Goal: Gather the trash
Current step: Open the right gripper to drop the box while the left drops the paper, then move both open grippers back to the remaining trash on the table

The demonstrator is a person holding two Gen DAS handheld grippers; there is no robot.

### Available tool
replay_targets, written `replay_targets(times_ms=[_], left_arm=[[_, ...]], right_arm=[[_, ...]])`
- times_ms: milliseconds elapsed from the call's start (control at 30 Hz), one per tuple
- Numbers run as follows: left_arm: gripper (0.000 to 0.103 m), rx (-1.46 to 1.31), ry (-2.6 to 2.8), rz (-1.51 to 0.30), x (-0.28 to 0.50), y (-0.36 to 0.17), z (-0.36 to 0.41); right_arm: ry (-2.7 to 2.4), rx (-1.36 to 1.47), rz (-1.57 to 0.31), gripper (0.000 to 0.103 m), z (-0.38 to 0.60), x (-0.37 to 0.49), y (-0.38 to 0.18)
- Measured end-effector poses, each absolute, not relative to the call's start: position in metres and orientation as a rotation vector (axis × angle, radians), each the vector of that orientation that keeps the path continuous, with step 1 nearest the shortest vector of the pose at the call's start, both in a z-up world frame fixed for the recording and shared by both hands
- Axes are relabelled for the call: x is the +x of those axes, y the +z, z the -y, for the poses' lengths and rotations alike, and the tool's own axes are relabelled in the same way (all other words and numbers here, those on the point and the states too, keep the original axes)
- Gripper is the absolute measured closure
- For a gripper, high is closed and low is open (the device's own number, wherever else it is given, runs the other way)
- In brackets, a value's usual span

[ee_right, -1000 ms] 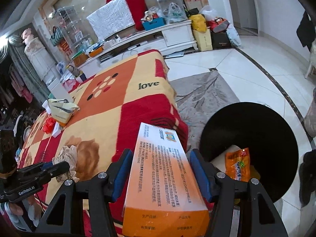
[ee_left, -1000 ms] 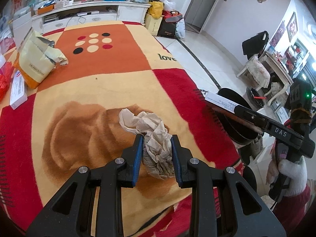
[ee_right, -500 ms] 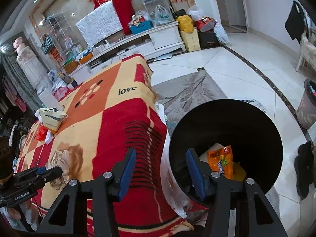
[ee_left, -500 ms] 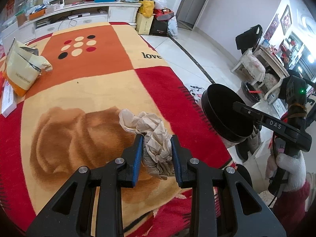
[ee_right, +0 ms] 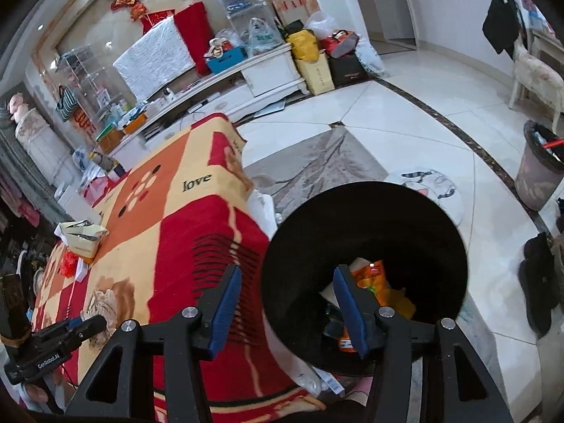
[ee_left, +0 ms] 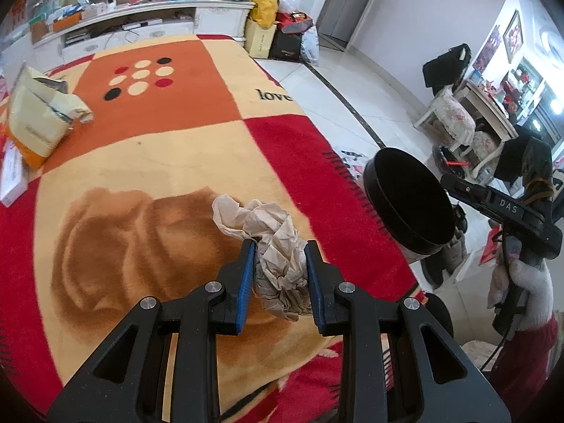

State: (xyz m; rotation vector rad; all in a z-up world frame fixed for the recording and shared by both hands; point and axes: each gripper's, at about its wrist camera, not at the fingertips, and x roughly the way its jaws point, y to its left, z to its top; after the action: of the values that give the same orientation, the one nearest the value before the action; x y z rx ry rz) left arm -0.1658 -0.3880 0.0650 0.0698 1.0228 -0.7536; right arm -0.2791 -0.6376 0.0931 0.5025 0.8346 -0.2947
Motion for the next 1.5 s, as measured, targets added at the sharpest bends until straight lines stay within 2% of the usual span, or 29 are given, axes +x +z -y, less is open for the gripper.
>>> replay_targets(times_ms=[200, 267, 300, 333, 567, 600, 700, 767, 1133, 1500], left_arm=[[0.077, 0.062, -0.876, -1.007, -0.172, 0.077, 0.426], [0.077, 0.066, -0.922, -0.990, -0.175, 0.082, 0.445], [0.077, 0.064, -0.950, -0.988, -0.176, 0.084, 0.457], [0.077, 0.061, -0.977, -0.990, -0.176, 0.085, 0.468], [0.075, 0.022, -1.098, -1.025, -0.174, 0.076, 0.536], [0.070, 0.022, -1.107, -1.026, -0.174, 0.075, 0.544], [0.046, 0.021, -1.134, -1.042, -0.173, 0.068, 0.565], [0.044, 0.019, -1.133, -1.065, -0.172, 0.062, 0.573], [0.044, 0.101, -1.023, -1.048, -0.174, 0.058, 0.556], [0.044, 0.115, -0.858, -0.999, -0.162, 0.060, 0.496]], right_arm=[[-0.326, 0.534, -0.849, 0.048, 0.651, -0.284, 0.085], [-0.346, 0.534, -0.846, 0.042, 0.658, -0.288, 0.087], [-0.359, 0.532, -0.843, 0.035, 0.662, -0.291, 0.089], [-0.369, 0.530, -0.839, 0.034, 0.665, -0.294, 0.091], [-0.433, 0.525, -0.823, 0.034, 0.690, -0.313, 0.100], [-0.442, 0.531, -0.821, 0.034, 0.694, -0.315, 0.100], [-0.454, 0.546, -0.815, 0.034, 0.700, -0.320, 0.100], [-0.454, 0.551, -0.813, 0.034, 0.702, -0.321, 0.099], [-0.371, 0.538, -0.851, 0.033, 0.677, -0.299, 0.085], [-0.273, 0.491, -0.879, 0.033, 0.630, -0.268, 0.084]])
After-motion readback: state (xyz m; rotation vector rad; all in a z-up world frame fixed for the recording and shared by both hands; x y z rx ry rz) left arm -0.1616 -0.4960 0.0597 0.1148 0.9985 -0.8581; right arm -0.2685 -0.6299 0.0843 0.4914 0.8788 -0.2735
